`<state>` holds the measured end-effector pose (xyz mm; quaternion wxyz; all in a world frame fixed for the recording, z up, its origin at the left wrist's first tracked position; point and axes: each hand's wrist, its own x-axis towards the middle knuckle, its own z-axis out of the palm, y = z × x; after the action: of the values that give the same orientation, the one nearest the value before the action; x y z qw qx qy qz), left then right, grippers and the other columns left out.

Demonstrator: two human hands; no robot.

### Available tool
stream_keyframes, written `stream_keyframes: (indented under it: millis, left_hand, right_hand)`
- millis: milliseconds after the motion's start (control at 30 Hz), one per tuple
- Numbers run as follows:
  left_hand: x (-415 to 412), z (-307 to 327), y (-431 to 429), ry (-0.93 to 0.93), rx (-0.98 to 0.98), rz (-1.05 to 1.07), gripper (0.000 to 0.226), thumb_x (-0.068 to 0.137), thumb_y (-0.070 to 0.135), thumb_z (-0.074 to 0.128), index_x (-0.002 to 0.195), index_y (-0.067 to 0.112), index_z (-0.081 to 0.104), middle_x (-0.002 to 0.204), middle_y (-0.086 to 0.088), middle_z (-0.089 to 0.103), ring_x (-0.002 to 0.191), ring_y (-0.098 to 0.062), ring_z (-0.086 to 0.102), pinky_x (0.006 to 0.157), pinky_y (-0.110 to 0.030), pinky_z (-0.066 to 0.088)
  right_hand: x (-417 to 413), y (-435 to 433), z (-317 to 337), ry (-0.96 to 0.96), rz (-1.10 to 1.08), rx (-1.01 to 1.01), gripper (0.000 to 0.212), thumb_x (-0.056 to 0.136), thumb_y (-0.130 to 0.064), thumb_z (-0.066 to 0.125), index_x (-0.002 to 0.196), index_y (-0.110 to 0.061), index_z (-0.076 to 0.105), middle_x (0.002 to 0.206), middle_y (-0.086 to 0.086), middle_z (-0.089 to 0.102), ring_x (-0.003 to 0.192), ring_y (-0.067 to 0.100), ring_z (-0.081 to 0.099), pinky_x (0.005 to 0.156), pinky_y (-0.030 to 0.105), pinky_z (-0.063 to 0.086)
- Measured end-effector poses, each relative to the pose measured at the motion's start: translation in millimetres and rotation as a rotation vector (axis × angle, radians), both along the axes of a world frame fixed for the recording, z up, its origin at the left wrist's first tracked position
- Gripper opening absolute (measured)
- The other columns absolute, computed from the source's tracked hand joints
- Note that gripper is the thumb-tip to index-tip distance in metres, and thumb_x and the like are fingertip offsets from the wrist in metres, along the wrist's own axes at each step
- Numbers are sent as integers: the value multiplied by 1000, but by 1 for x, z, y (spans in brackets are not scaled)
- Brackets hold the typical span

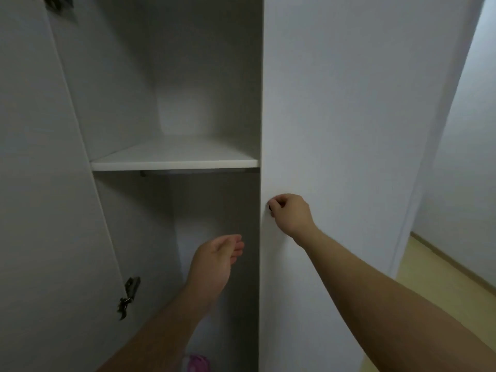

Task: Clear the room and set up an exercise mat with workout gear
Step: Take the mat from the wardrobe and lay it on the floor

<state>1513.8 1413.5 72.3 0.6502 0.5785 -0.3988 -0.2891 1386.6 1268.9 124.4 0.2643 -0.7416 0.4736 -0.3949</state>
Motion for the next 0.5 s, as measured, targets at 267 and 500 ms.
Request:
stream_keyframes:
  millis: [267, 500]
  left_hand:
    - [-10, 10, 0, -57, 19, -41, 25, 104, 11, 47, 118, 6, 68, 101, 0, 72, 102, -16, 68, 95, -27, 50]
    - [-36, 29, -13, -157, 21, -201, 53, 87, 42, 62, 133, 17, 62, 133, 1, 65, 127, -13, 57, 115, -44, 38]
  right_hand:
    - [-15, 18, -3, 3, -13, -28, 33, 99, -22, 53, 72, -14, 71, 68, -2, 66, 65, 12, 61, 65, 26, 48]
    - [-64, 77, -17, -158, -23, -19, 22, 95, -36, 60, 86, -26, 77, 78, -13, 72, 77, 4, 67, 80, 30, 57]
